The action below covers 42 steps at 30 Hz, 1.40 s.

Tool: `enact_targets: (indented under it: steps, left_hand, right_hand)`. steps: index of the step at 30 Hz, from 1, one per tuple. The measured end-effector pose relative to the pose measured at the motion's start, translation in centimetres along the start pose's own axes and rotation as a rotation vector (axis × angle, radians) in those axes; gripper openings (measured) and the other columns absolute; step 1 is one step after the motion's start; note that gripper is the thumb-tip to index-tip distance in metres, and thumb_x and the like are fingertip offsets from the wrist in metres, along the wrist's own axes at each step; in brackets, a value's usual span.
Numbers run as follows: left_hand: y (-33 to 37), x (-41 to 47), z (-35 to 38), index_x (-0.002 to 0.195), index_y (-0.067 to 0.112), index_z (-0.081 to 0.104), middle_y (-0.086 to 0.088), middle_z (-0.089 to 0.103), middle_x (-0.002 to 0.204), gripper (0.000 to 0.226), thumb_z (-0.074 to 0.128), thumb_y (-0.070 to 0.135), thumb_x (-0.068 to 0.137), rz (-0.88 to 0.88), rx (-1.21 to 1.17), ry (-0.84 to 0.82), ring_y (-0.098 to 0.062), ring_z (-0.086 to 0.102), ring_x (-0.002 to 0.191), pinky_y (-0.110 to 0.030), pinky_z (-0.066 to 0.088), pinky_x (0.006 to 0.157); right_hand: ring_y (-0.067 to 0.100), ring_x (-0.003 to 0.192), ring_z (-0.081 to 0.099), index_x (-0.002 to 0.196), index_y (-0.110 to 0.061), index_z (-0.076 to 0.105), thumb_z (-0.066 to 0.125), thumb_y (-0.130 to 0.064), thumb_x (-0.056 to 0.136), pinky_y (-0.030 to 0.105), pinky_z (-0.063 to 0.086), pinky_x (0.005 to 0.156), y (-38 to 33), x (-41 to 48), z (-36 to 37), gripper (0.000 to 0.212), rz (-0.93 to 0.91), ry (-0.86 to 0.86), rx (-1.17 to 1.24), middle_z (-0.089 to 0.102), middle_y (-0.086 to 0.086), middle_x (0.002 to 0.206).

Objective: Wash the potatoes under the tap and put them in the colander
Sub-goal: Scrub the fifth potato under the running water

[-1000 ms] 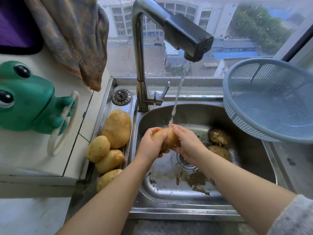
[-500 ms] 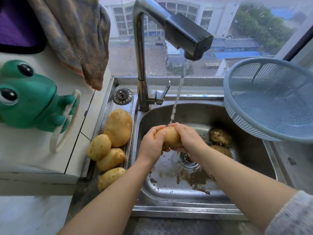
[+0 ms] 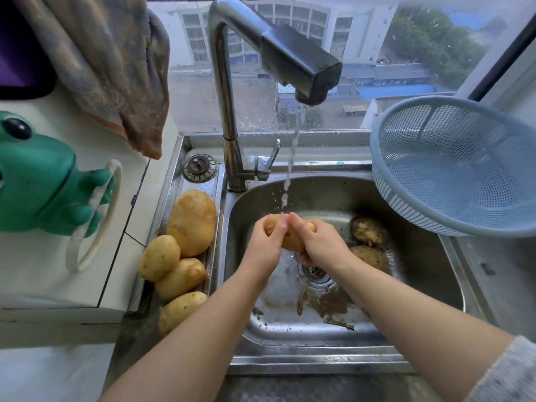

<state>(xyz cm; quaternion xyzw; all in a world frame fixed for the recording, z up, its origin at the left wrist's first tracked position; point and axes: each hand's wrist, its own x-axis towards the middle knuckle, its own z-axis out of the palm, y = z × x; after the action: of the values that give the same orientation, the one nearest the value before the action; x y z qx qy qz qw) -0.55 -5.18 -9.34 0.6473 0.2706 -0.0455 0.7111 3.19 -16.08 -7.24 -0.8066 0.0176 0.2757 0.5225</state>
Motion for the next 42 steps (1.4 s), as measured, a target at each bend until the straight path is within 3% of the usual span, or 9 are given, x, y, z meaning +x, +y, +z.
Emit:
enact_targets:
  steps: [5, 9, 13, 19, 24, 28, 34, 40, 42]
  left_hand:
    - [0.3, 0.4, -0.3, 0.097, 0.013, 0.058, -0.010, 0.058, 0.093, 0.017, 0.060, 0.028, 0.090, -0.024, -0.203, 0.069, -0.023, 0.058, 0.087, -0.040, 0.051, 0.077]
    - [1.4, 1.1, 0.4, 0.077, 0.013, 0.060, -0.010, 0.059, 0.081, 0.018, 0.056, 0.025, 0.090, -0.270, -0.394, 0.224, -0.023, 0.057, 0.076, -0.039, 0.052, 0.075]
    - [2.3, 1.5, 0.9, 0.075, 0.014, 0.058, -0.005, 0.062, 0.070, 0.023, 0.052, 0.029, 0.092, -0.439, -0.471, 0.169, -0.020, 0.057, 0.067, -0.032, 0.052, 0.063]
    - [1.4, 2.0, 0.7, 0.118, 0.009, 0.058, -0.019, 0.060, 0.111, 0.041, 0.033, 0.039, 0.104, -0.331, -0.521, 0.039, -0.028, 0.061, 0.096, -0.042, 0.052, 0.082]
    - [-0.4, 1.1, -0.5, 0.146, 0.004, 0.031, -0.025, 0.050, 0.128, 0.054, 0.044, 0.033, 0.102, -0.168, -0.476, -0.193, -0.029, 0.057, 0.101, -0.038, 0.054, 0.073]
    - [0.0, 1.0, -1.2, 0.139, -0.003, 0.035, -0.013, 0.053, 0.098, 0.050, 0.054, 0.016, 0.097, -0.165, -0.442, -0.207, -0.022, 0.058, 0.079, -0.031, 0.052, 0.057]
    - [2.2, 1.4, 0.4, 0.116, 0.016, 0.058, -0.017, 0.059, 0.111, 0.030, 0.054, 0.038, 0.096, -0.317, -0.302, 0.076, -0.031, 0.061, 0.094, -0.041, 0.057, 0.070]
    - [3.3, 0.7, 0.4, 0.093, 0.019, 0.061, -0.016, 0.059, 0.109, 0.029, 0.044, 0.042, 0.100, -0.465, -0.448, 0.173, -0.029, 0.060, 0.088, -0.041, 0.054, 0.062]
    - [3.0, 0.5, 0.1, 0.108, 0.016, 0.059, -0.018, 0.058, 0.112, 0.030, 0.041, 0.040, 0.103, -0.371, -0.465, 0.085, -0.029, 0.061, 0.091, -0.042, 0.056, 0.068]
  right_hand:
    - [0.020, 0.078, 0.071, 0.112, -0.014, 0.057, 0.063, -0.049, 0.087, 0.030, 0.061, 0.072, -0.3, -1.1, -0.4, 0.043, 0.015, -0.256, -0.130, 0.065, 0.007, 0.100]
    - [0.013, 0.082, 0.060, 0.116, -0.016, 0.051, 0.072, -0.040, 0.082, 0.023, 0.050, 0.070, -1.1, -1.5, 0.2, 0.047, -0.199, -0.142, -0.617, 0.061, -0.002, 0.098]
    - [0.016, 0.090, 0.059, 0.117, -0.013, 0.051, 0.070, -0.039, 0.082, 0.029, 0.051, 0.080, -1.3, -1.8, 0.2, 0.048, -0.255, -0.039, -0.710, 0.062, 0.002, 0.105]
    - [0.013, 0.077, 0.061, 0.118, -0.016, 0.046, 0.058, -0.048, 0.090, 0.024, 0.049, 0.062, -0.9, -1.1, -1.0, 0.044, -0.221, -0.072, -0.383, 0.061, 0.001, 0.097]
    - [0.014, 0.057, 0.050, 0.113, -0.004, 0.055, 0.043, -0.060, 0.093, 0.024, 0.040, 0.052, -0.4, -0.9, -0.7, 0.061, 0.085, -0.256, 0.200, 0.056, 0.013, 0.084]
    - [0.009, 0.059, 0.054, 0.106, -0.004, 0.055, 0.063, -0.053, 0.086, 0.020, 0.047, 0.055, -0.8, -1.6, -1.6, 0.053, -0.058, -0.405, -0.044, 0.058, 0.008, 0.084]
    - [0.012, 0.087, 0.062, 0.121, -0.017, 0.049, 0.078, -0.041, 0.076, 0.031, 0.057, 0.078, -1.7, -1.3, -1.0, 0.059, -0.193, -0.201, -0.578, 0.063, 0.000, 0.105]
    - [0.012, 0.093, 0.052, 0.145, -0.020, 0.025, 0.067, -0.039, 0.087, 0.022, 0.043, 0.080, -1.8, -2.3, -0.2, 0.074, -0.297, -0.139, -0.620, 0.056, 0.002, 0.121]
    - [0.011, 0.091, 0.055, 0.145, -0.021, 0.025, 0.065, -0.042, 0.088, 0.022, 0.047, 0.079, -1.7, -2.2, -0.5, 0.073, -0.276, -0.160, -0.576, 0.057, 0.000, 0.116]
